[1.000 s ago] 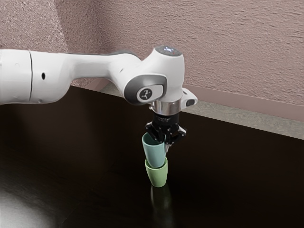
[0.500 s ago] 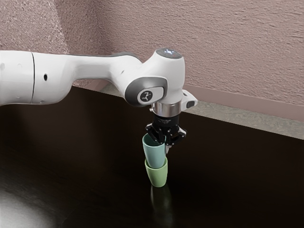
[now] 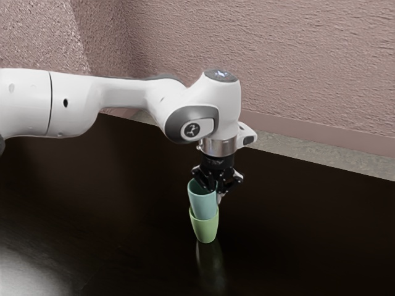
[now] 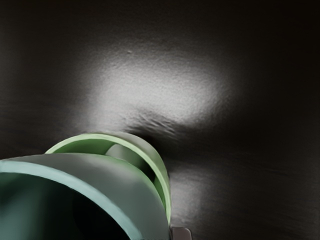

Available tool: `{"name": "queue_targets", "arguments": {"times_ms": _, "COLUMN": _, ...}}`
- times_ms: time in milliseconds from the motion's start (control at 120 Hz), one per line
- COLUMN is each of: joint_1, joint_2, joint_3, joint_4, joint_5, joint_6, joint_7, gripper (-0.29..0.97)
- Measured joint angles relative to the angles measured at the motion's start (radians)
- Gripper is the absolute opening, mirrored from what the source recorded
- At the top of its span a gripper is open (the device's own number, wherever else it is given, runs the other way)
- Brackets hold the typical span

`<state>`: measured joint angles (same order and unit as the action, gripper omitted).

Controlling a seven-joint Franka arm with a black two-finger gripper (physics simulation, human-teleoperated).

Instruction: Place the left cup onto the right cup

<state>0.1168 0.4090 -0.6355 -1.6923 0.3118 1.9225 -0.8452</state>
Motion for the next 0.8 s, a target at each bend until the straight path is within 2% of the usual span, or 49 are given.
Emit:
{"name": "queue_targets", "arguments": {"times_ms": 167, "joint_1": 0.0, "joint_2": 0.007, "joint_3": 0.002, "joint_4": 0.0, "joint_5": 0.001, "joint_6": 0.006, "joint_7": -0.001, "gripper": -0.08}}
{"name": "queue_targets", "arguments": {"times_ms": 367, "joint_1": 0.0, "joint_2": 0.009, "joint_3": 0.003, "joint_4": 0.0, "joint_5": 0.001, "joint_6": 0.01, "joint_7": 0.001, "gripper": 0.31}}
{"name": "queue_targets", "arguments": {"times_ms": 458, "joint_1": 0.0, "joint_2": 0.008, "joint_3": 0.004, "joint_4": 0.0, "joint_5": 0.001, "joint_6": 0.011, "joint_7": 0.002, "gripper": 0.44}}
{"name": "queue_targets", "arguments": {"times_ms": 608, "joint_1": 0.0, "joint_2": 0.009, "joint_3": 0.006, "joint_4": 0.0, "joint_5": 0.001, "joint_6": 0.012, "joint_7": 0.004, "gripper": 0.56}}
{"name": "queue_targets", "arguments": {"times_ms": 800, "joint_1": 0.0, "joint_2": 0.008, "joint_3": 0.007, "joint_4": 0.0, "joint_5": 0.001, "joint_6": 0.013, "joint_7": 0.006, "gripper": 0.63}}
